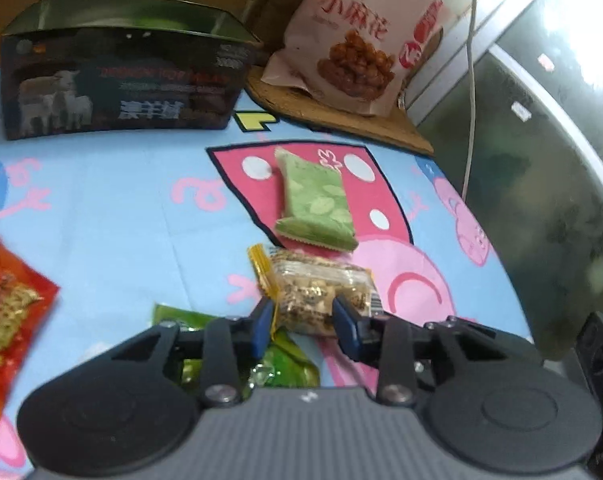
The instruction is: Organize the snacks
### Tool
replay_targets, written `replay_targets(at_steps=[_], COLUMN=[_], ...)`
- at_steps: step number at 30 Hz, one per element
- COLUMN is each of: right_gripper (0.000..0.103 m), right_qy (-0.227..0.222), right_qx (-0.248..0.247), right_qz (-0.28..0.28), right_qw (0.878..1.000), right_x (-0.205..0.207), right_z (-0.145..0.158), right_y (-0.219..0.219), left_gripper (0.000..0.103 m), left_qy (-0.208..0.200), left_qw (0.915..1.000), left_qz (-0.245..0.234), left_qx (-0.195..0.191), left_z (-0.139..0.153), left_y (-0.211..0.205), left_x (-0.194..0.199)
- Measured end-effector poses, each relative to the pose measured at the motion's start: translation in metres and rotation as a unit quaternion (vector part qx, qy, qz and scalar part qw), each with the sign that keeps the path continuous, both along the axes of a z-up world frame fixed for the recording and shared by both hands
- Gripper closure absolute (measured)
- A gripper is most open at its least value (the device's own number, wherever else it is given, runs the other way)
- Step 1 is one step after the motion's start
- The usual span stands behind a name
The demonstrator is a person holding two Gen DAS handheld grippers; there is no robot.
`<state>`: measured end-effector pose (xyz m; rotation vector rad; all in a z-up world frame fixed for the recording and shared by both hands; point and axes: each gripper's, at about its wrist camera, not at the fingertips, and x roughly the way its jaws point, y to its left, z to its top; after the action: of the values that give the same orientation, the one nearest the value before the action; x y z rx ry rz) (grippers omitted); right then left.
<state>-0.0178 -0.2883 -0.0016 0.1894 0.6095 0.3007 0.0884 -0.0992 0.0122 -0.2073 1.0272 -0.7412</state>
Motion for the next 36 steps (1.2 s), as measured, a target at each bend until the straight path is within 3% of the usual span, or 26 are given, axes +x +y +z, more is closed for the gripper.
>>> replay_targets(at_steps=[5,10,12,16,23,30,36], right_gripper=[0.080,0.080,0.080,0.080,0.080,0.080,0.080], right_qy=[-0.053,-0.115,-0.112,-0.101,-0.081,-0.073,-0.087], right_qx=[0.015,0.000,0.008,0.024,0.015,0.015,0.018], right_qz=[0.026,0.049,0.055,0.058,0.066,0.065,0.060], right_qw=[0.998,0.992,0.992,0.993,0.994,0.995,0.994], right_x=[0.019,0.087,0.119,0.163,0.196,0.204,0.192], right_z=[0.031,0.065,0.071,0.071,0.054,0.049,0.056], right_y=[0.006,0.024,0.028,0.033,0.048,0.056,0.052], left_gripper=[0.071,0.071,0.071,0.071,0.071,0.071,0.071], left_qy=[-0.053,-0.097,-0.099,-0.097,-0.098,-0.097,-0.101], left_qw=[0.9979,0.9916,0.9897,0.9869,0.9836,0.9826,0.9830], left_qz=[0.023,0.076,0.097,0.124,0.152,0.159,0.152], left_qx=[-0.030,-0.039,-0.036,-0.034,-0.003,0.002,-0.014], left_z=[0.042,0.079,0.084,0.082,0.063,0.053,0.063], left_y=[0.027,0.041,0.044,0.048,0.054,0.057,0.060], left_x=[0.013,0.068,0.091,0.121,0.146,0.151,0.133])
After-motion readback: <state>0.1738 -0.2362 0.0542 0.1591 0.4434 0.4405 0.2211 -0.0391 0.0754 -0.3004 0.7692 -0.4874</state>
